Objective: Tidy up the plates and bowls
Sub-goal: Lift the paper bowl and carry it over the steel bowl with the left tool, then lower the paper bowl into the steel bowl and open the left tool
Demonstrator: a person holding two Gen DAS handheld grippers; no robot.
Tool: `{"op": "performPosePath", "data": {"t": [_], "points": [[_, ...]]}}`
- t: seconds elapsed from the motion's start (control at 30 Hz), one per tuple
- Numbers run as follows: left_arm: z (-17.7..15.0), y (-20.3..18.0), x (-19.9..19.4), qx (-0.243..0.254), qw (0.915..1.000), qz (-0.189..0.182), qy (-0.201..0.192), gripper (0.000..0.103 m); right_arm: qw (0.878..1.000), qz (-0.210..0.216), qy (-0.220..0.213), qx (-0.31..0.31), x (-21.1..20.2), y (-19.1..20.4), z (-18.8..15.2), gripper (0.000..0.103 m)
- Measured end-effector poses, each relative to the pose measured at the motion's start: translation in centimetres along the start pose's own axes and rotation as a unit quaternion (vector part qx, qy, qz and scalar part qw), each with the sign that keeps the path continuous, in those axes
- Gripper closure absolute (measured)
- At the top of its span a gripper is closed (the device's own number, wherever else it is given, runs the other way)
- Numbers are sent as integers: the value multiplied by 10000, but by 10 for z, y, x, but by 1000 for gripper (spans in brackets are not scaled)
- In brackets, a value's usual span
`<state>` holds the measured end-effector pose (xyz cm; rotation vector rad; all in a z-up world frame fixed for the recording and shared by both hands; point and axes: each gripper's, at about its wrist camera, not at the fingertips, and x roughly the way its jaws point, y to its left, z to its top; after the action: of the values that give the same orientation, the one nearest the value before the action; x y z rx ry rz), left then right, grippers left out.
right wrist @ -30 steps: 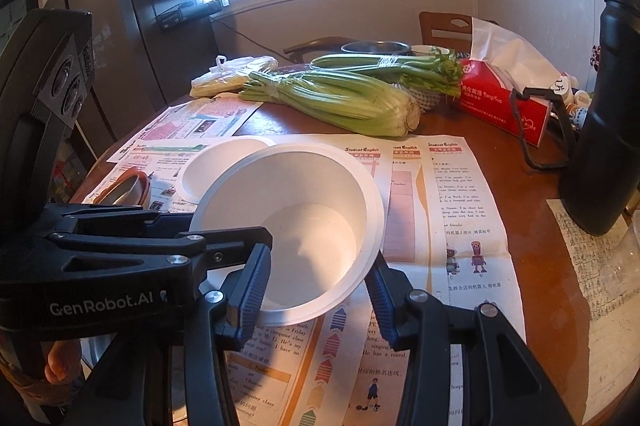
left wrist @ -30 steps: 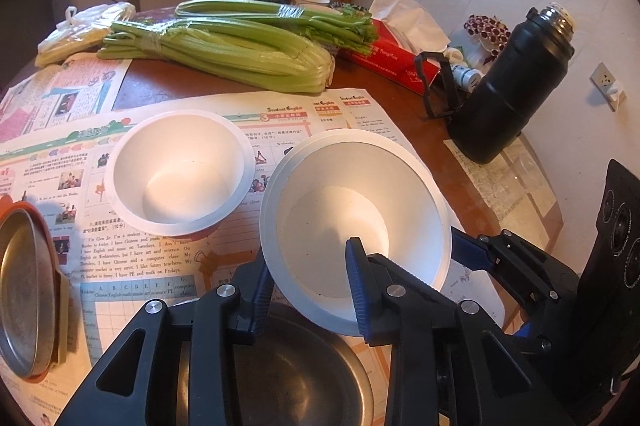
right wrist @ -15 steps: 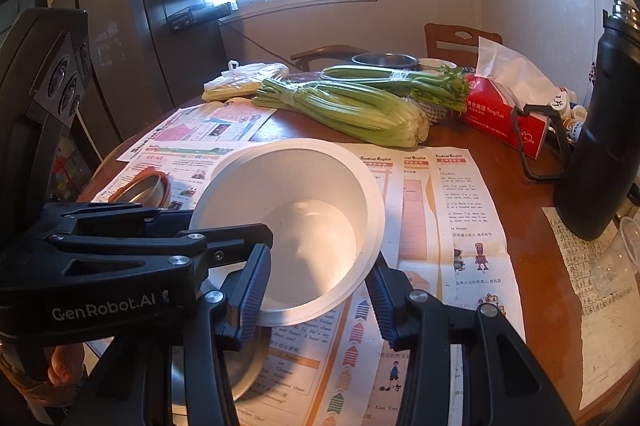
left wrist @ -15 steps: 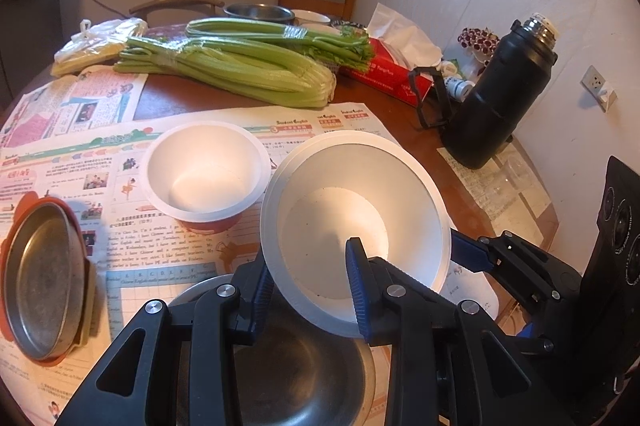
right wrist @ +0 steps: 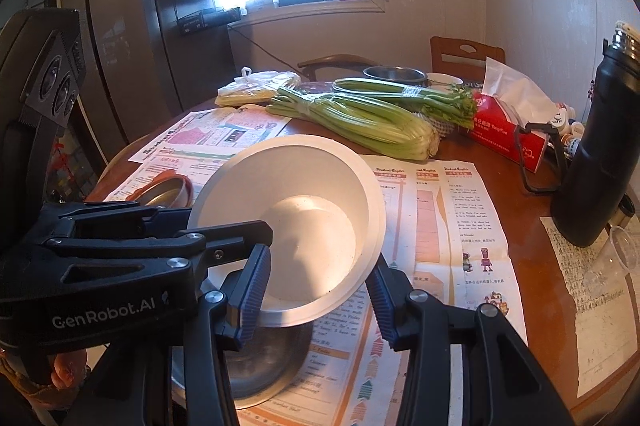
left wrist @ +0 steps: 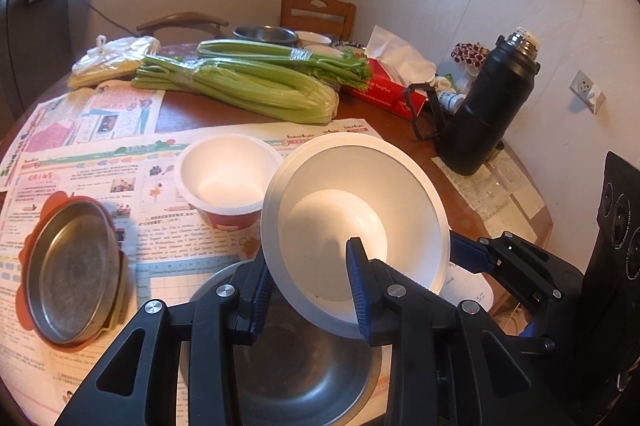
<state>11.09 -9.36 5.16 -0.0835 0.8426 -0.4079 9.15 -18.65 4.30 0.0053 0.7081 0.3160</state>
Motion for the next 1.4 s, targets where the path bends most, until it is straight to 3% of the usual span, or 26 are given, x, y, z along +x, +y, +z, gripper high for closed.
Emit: {"op": "performPosePath", "data": {"t": [0.63, 1.4], "points": [[-23, 14, -29, -50, 9999, 25, -157, 67, 9998, 65, -98, -156, -17, 33, -10, 55], [-38, 31, -18, -194, 9998, 60, 62, 66, 9997, 208, 105, -109, -2, 46, -24, 55]]}}
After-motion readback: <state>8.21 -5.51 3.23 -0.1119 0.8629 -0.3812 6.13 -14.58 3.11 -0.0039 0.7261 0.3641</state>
